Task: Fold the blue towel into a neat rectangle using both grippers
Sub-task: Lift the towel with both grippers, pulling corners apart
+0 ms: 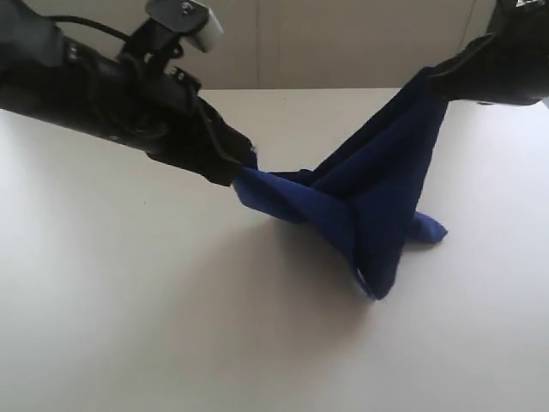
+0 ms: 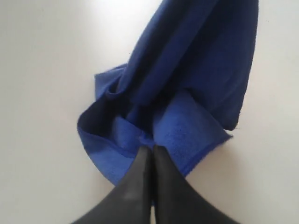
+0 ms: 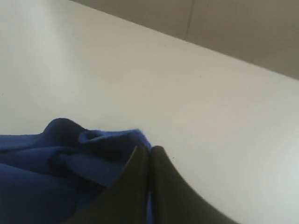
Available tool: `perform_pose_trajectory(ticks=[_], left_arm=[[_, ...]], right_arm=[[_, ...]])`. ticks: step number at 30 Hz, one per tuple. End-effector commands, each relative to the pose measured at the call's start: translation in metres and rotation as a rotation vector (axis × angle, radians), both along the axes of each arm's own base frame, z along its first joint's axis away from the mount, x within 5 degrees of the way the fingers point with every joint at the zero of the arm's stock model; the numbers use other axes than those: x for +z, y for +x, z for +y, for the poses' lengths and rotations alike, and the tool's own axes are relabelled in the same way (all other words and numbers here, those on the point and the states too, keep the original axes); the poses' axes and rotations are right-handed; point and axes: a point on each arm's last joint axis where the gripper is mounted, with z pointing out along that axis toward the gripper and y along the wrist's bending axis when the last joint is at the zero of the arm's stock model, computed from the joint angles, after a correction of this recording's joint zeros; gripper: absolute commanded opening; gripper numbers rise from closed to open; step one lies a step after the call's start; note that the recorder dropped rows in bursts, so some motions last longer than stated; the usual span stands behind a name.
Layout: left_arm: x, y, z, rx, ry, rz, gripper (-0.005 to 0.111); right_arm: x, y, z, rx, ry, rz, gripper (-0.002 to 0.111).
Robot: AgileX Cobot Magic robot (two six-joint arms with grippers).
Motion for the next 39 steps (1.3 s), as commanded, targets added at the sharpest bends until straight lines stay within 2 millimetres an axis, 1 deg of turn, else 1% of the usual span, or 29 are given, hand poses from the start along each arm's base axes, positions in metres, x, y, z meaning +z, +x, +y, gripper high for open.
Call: perform_pose_trajectory(ticks=[1, 4, 5, 8, 11, 14, 15, 16, 18, 19, 20, 21, 24, 26, 28, 29, 32, 33, 35, 37, 39], left_arm=[[0.028, -0.021, 0.024, 0.009, -0.037, -0.061, 0.0], [0.04, -0.03, 0.037, 0.028, -0.028, -0.085, 0.0], [0.044, -0.033, 0.046, 0.052, -0.005, -0.091, 0.0], [0.048, -0.034, 0.061, 0.107, 0.041, -0.101, 0.0], [0.054, -0.036, 0.074, 0.154, 0.05, -0.111, 0.0], [0.065, -0.048, 0.085, 0.169, 0.034, -0.141, 0.0], [0.075, -0.06, 0.091, 0.169, 0.018, -0.177, 0.0], [0.079, -0.066, 0.093, 0.167, 0.01, -0.187, 0.0], [0.089, -0.084, 0.1, 0.159, -0.01, -0.208, 0.0], [0.094, -0.097, 0.105, 0.158, -0.02, -0.209, 0.0], [0.096, -0.103, 0.108, 0.154, -0.022, -0.21, 0.0], [0.1, -0.118, 0.113, 0.136, -0.025, -0.221, 0.0], [0.11, -0.156, 0.129, 0.112, -0.03, -0.28, 0.0], [0.112, -0.176, 0.142, 0.161, -0.026, -0.297, 0.0], [0.111, -0.189, 0.154, 0.23, -0.02, -0.297, 0.0], [0.111, -0.19, 0.157, 0.255, -0.008, -0.293, 0.0], [0.105, -0.178, 0.161, 0.344, 0.06, -0.244, 0.0], [0.103, -0.171, 0.16, 0.363, 0.076, -0.224, 0.0], [0.094, -0.156, 0.154, 0.372, 0.092, -0.204, 0.0], [0.082, -0.137, 0.146, 0.385, 0.092, -0.184, 0.0], [0.063, -0.116, 0.138, 0.405, 0.1, -0.14, 0.0]], right_arm=[[0.02, -0.026, 0.0, 0.022, -0.015, -0.042, 0.0], [0.029, -0.039, 0.0, 0.024, -0.031, -0.062, 0.0], [0.031, -0.043, -0.002, 0.015, -0.055, -0.068, 0.0], [0.031, -0.044, -0.006, -0.021, -0.083, -0.06, 0.0], [0.031, -0.046, -0.009, -0.056, -0.097, -0.056, 0.0], [0.039, -0.056, -0.013, -0.097, -0.106, -0.079, 0.0], [0.047, -0.069, -0.015, -0.112, -0.117, -0.114, 0.0], [0.051, -0.077, -0.015, -0.118, -0.124, -0.13, 0.0], [0.062, -0.101, -0.016, -0.123, -0.129, -0.165, 0.0], [0.066, -0.117, -0.015, -0.115, -0.13, -0.173, 0.0], [0.069, -0.126, -0.015, -0.112, -0.131, -0.181, 0.0], [0.073, -0.145, -0.014, -0.106, -0.131, -0.202, 0.0], [0.08, -0.187, -0.016, -0.115, -0.149, -0.264, 0.0], [0.082, -0.21, -0.018, -0.15, -0.153, -0.304, 0.0], [0.081, -0.222, -0.023, -0.202, -0.161, -0.309, 0.0], [0.08, -0.223, -0.025, -0.221, -0.16, -0.293, 0.0], [0.075, -0.207, -0.025, -0.235, -0.147, -0.221, 0.0], [0.073, -0.201, -0.025, -0.234, -0.148, -0.202, 0.0], [0.064, -0.182, -0.025, -0.234, -0.146, -0.148, 0.0], [0.053, -0.163, -0.025, -0.237, -0.139, -0.086, 0.0], [0.039, -0.141, -0.026, -0.237, -0.141, -0.023, 0.0]])
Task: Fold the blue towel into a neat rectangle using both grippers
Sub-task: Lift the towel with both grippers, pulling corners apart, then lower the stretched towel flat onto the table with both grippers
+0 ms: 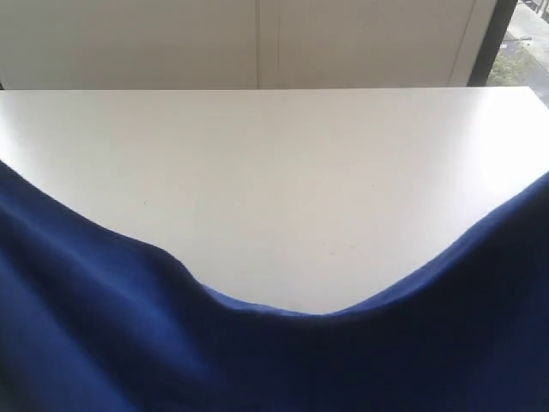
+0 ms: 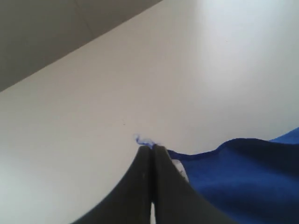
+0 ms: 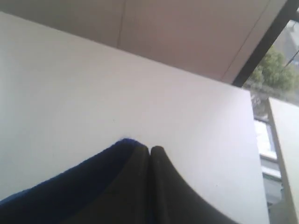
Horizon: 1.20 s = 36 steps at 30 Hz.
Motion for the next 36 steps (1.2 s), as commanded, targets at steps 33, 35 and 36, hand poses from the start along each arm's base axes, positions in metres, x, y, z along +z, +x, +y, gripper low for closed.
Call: perform_pose_trajectory(ticks=[33, 35, 36], left_arm=[[-0.22, 0.257, -0.006, 0.389, -0.015, 0.126, 0.0], [-0.22, 0.265, -0.007, 0.389, -0.018, 0.119, 0.0], [-0.22, 0.268, -0.007, 0.388, -0.019, 0.115, 0.0]], right_arm=[[-0.192, 0.273, -0.056, -0.234, 0.056, 0.338, 0.0], [-0.195, 0.278, -0.061, -0.245, 0.058, 0.341, 0.0], [-0.197, 0.28, -0.061, -0.245, 0.058, 0.346, 0.0]])
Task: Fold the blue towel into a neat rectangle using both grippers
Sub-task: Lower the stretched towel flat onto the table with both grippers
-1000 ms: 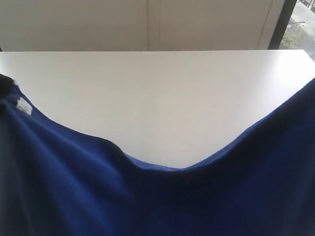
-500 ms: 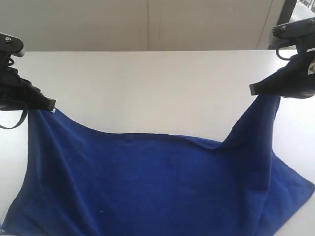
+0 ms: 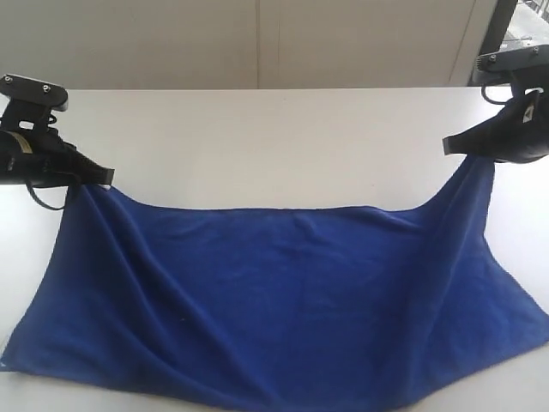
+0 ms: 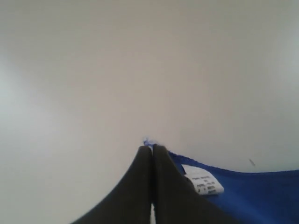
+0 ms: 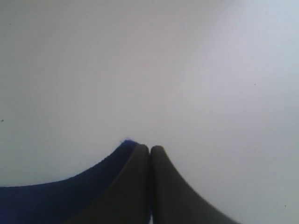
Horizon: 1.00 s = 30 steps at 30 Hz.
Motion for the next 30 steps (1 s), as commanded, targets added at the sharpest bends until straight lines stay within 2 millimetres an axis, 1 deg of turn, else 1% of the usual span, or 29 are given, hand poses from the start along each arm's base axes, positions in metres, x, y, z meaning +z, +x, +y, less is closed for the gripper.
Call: perform_pose_trajectory(ticks=[1, 3, 6, 10, 13, 19, 24, 30], left_arm=[[0.002, 0.017, -0.001, 0.002, -0.006, -0.032, 0.0], [0.0, 0.022, -0.002, 0.0, -0.003, -0.028, 0.0], [-0.004, 0.03, 0.003, 0.019, 0.004, -0.01, 0.0], [-0.01, 0.037, 0.018, 0.073, -0.007, 0.007, 0.0], [-0.014, 0.038, 0.028, 0.111, -0.02, 0.019, 0.0], [-0.022, 0.041, 0.03, 0.114, -0.025, 0.01, 0.0], [-0.029, 0.043, 0.03, 0.112, -0.028, 0.007, 0.0], [-0.038, 0.048, 0.03, 0.113, -0.033, 0.004, 0.0]], right_arm=[[-0.002, 0.012, -0.008, -0.017, 0.002, -0.019, 0.0], [-0.008, 0.016, -0.009, -0.018, 0.004, -0.007, 0.0], [-0.02, 0.023, -0.012, -0.022, 0.007, 0.014, 0.0], [-0.03, 0.031, -0.02, -0.04, 0.009, 0.033, 0.0], [-0.033, 0.036, -0.026, -0.053, 0.01, 0.034, 0.0], [-0.032, 0.047, -0.03, -0.058, 0.007, 0.016, 0.0], [-0.044, 0.056, -0.032, -0.059, 0.009, 0.035, 0.0], [-0.057, 0.06, -0.033, -0.055, 0.014, 0.046, 0.0]])
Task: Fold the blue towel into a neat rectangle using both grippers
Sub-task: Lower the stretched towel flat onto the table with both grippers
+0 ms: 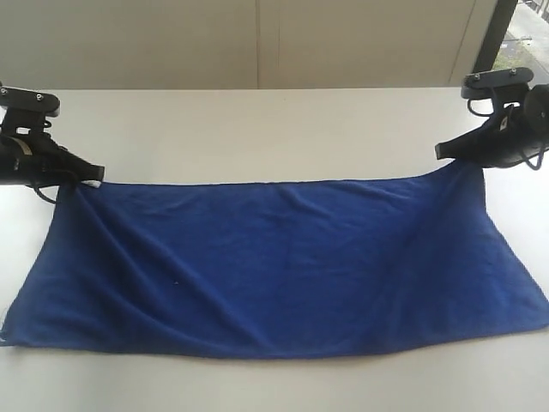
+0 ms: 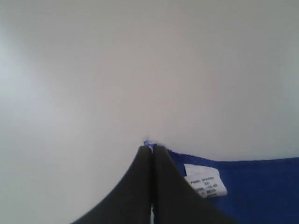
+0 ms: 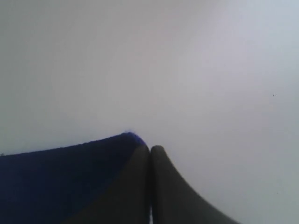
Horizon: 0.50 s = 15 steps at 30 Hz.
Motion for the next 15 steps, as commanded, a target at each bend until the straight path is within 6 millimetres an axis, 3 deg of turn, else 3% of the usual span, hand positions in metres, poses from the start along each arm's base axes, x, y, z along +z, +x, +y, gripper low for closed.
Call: perform_pose_trajectory(ticks=[1, 7, 15], left_arm=[[-0.005, 0.007, 0.002, 0.019, -0.014, 0.001, 0.0], [-0.005, 0.018, 0.003, 0.02, -0.001, 0.018, 0.0], [-0.006, 0.019, 0.022, 0.06, 0.018, 0.059, 0.0]], right_arm=[[-0.003, 0.003, -0.005, -0.009, 0.002, -0.021, 0.0], [-0.009, 0.006, -0.005, -0.007, 0.008, -0.025, 0.0], [-0.017, 0.01, -0.011, -0.021, 0.016, -0.031, 0.0]])
